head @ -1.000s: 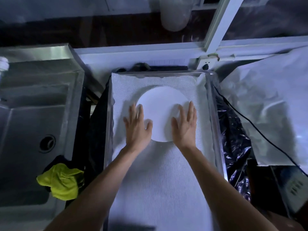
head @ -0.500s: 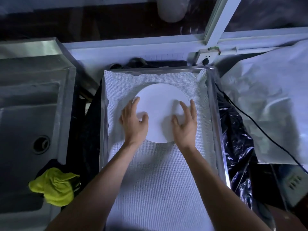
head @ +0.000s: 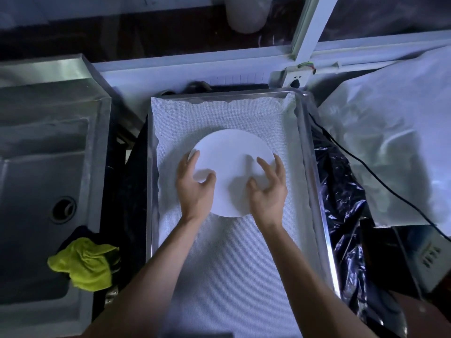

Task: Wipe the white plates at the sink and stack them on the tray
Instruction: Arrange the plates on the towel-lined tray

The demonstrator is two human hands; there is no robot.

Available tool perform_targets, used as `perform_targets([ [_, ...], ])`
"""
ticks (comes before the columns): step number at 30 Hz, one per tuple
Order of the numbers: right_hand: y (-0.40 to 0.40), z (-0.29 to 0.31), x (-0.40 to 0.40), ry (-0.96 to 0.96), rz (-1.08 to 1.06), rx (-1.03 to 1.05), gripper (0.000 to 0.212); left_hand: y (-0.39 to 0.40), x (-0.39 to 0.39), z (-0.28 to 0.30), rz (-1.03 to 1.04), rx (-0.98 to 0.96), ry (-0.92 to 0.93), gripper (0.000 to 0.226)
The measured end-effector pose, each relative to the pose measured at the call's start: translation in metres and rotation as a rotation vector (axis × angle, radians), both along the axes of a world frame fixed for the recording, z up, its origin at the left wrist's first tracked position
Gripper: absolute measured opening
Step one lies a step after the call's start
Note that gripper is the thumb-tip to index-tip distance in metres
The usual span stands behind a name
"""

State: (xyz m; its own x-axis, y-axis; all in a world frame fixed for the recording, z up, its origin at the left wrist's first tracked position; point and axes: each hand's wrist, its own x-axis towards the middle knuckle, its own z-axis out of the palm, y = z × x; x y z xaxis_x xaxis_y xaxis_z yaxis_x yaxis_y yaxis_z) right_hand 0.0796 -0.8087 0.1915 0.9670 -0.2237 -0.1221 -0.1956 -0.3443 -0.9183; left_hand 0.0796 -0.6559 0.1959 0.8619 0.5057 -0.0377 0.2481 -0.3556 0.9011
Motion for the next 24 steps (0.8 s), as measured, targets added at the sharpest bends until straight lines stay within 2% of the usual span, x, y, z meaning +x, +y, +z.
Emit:
perform_targets([
  [5, -0.007, 0.017, -0.034, -0.007, 0.052, -0.044, 0.048, -0.003, -0.029, 0.011, -0.126, 0.247, 0.031, 0.047],
  [8, -0.01, 0.029, -0.054, -0.001, 0.028, -0.072, 0.042, -0.007, -0.044, 0.021, -0.192, 0.31, 0.019, 0.042],
  [14, -0.016, 0.049, -0.092, -0.028, -0.116, -0.131, 0.037, -0.016, -0.065, 0.041, -0.312, 0.297, -0.053, 0.041],
  [24, -0.031, 0.073, -0.191, -0.083, -0.494, -0.237, 0.028, -0.049, -0.124, 0.066, -0.585, 0.212, -0.167, 0.038],
])
